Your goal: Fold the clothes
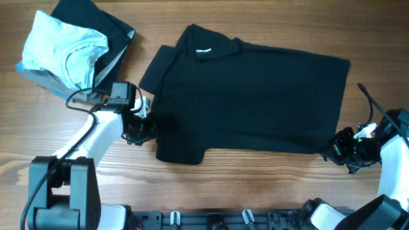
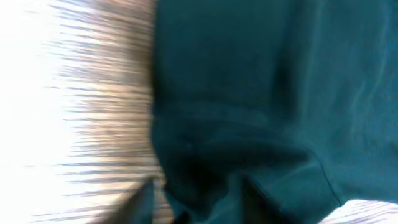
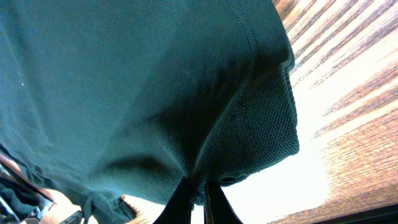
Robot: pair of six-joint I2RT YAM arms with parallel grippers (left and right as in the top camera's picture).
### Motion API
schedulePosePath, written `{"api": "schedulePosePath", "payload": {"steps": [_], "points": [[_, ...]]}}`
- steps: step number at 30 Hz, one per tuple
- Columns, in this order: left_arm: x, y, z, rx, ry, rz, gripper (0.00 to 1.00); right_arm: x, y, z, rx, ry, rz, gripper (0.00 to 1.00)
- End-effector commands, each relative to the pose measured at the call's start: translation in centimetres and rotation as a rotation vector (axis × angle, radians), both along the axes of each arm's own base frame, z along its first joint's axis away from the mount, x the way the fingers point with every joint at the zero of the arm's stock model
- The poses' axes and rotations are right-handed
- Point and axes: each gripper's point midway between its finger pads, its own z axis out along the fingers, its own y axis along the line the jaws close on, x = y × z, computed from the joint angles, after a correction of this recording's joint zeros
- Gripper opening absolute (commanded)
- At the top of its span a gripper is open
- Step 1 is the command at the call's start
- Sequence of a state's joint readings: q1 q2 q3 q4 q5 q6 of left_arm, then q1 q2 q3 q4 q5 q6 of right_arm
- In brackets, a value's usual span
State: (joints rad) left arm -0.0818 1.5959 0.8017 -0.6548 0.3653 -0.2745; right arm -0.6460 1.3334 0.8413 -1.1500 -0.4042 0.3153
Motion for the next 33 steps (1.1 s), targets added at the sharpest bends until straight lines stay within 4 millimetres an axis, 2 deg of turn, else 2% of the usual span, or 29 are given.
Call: {"api": "schedulePosePath", "payload": {"steps": [1, 3, 6, 11, 12, 14, 15, 17, 20, 23, 25, 27, 30, 33], "points": [[-0.9, -2.0, 0.3, -0.035, 0.021, -0.065, 0.73, 0.5, 0.0, 0.4, 0.001, -0.027, 0.031, 0.04], [-1.8, -3.1, 0.5, -0.059, 0.047, -0.094, 0.72, 0.5, 0.0, 0.4, 0.0, -0.029, 0.034, 0.04], [-3.3, -3.5, 0.2, -0.04, 0.097, -0.122, 0.63, 0.5, 0.0, 0.4, 0.0, -0.03, 0.034, 0.04], [-5.4, -2.4, -2.3, 0.042, 0.164, -0.016, 0.46, 0.6, -0.1, 0.4, -0.004, -0.035, 0.035, 0.04], [-5.6, -2.6, -2.5, 0.031, 0.164, -0.017, 0.37, 0.6, -0.1, 0.4, -0.005, -0.035, 0.035, 0.04], [-5.8, -2.9, -2.5, 0.007, 0.171, -0.021, 0.09, 0.6, -0.1, 0.4, -0.005, -0.035, 0.035, 0.04], [-5.8, -3.3, -2.3, -0.014, 0.174, -0.023, 0.04, 0.6, -0.1, 0.4, -0.005, -0.035, 0.035, 0.04], [-5.6, -3.9, -1.5, -0.059, 0.173, -0.03, 0.04, 0.6, -0.1, 0.4, -0.005, -0.035, 0.034, 0.04], [-3.9, -3.4, 0.8, -0.072, 0.147, -0.014, 0.04, 0.6, -0.1, 0.4, -0.005, -0.036, 0.042, 0.04], [-0.4, -3.0, 4.8, -0.109, 0.045, 0.001, 0.04, 0.4, 0.0, 0.4, -0.007, -0.033, 0.051, 0.04], [2.2, -3.4, 8.1, -0.148, -0.055, 0.001, 0.04, 0.4, 0.0, 0.4, -0.007, -0.033, 0.052, 0.04], [3.9, -3.8, 10.2, -0.161, -0.127, -0.008, 0.04, 0.4, -0.1, 0.4, -0.012, -0.033, 0.052, 0.04], [5.8, -4.1, 12.1, -0.171, -0.208, -0.013, 0.04, 0.1, -0.8, 0.0, -0.053, -0.01, 0.055, 0.04], [7.2, -4.3, 12.7, -0.179, -0.272, -0.018, 0.04, 0.2, -1.2, -0.1, -0.074, -0.008, 0.053, 0.04]]}}
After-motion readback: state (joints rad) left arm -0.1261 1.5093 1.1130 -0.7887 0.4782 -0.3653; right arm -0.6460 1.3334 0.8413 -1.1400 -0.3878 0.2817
